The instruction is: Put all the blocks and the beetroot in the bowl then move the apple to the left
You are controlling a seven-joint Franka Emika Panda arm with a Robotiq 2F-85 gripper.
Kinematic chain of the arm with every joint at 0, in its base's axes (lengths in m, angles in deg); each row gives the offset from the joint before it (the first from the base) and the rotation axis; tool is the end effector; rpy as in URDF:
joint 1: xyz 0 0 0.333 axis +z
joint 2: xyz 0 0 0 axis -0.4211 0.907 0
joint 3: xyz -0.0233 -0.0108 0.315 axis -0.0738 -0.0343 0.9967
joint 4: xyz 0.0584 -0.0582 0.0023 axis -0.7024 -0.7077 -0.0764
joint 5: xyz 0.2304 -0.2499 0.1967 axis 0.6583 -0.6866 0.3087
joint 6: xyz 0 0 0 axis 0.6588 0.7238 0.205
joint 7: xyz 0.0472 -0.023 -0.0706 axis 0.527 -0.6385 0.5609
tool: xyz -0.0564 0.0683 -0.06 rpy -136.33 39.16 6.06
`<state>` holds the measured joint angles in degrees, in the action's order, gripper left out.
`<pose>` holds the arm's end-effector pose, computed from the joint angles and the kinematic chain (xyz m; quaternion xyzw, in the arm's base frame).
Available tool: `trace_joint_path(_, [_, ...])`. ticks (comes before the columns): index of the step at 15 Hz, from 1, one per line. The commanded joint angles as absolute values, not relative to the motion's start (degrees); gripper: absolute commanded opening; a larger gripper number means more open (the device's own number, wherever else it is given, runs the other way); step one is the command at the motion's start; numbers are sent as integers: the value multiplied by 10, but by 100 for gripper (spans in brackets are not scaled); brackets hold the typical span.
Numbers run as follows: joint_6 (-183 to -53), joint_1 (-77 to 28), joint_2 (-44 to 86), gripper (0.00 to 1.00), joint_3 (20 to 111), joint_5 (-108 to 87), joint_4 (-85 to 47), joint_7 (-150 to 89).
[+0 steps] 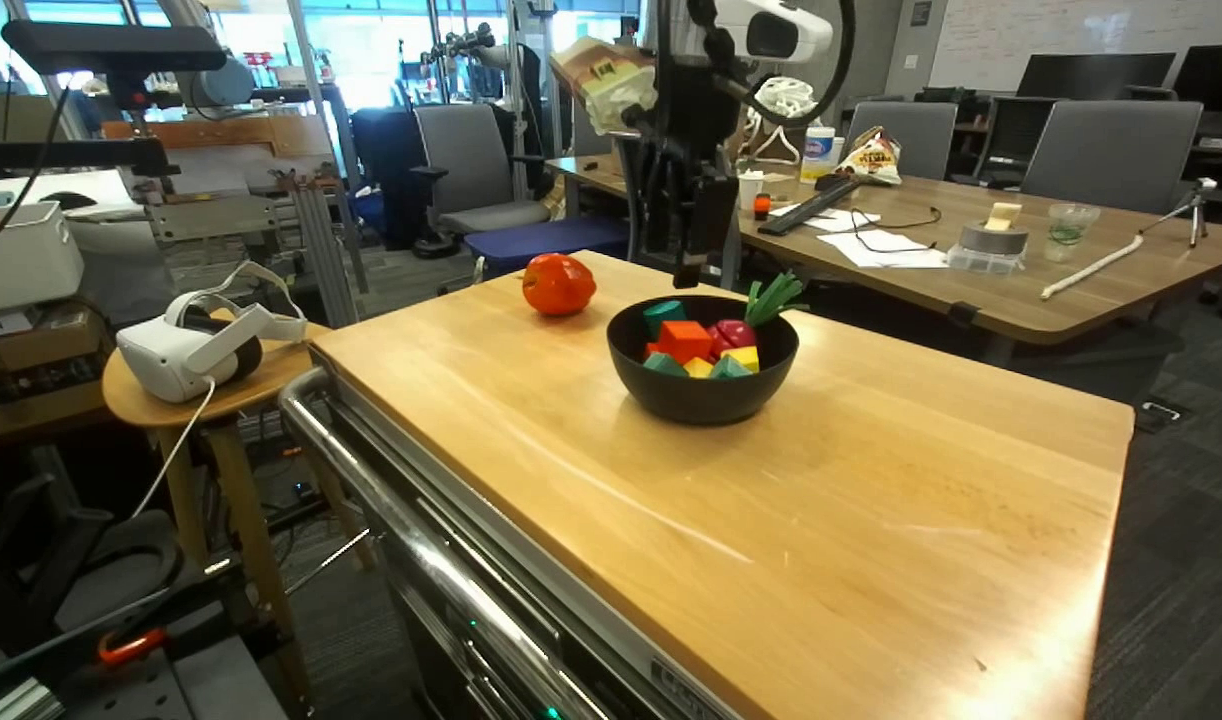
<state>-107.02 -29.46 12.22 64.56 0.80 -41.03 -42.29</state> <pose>0.5759 -0.0915 0.3967 -0.9626 0.2644 -0.0096 0.0580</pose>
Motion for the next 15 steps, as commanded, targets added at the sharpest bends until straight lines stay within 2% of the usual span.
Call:
trace_joint_path(1, [-1017,-303,10,100,634,15,-452,-459])
trace_joint_path(4, [-1034,-323,-78,100,617,56,-503,-463])
trace_joint_path(5, [-1022,-315,-3,100,628,32,-445,-456])
trace_joint_path(8, [-1022,-328,-65,100,617,44,-485,-455])
trace_joint_path(15, [-1024,-328,-70,100,620,46,-499,-457])
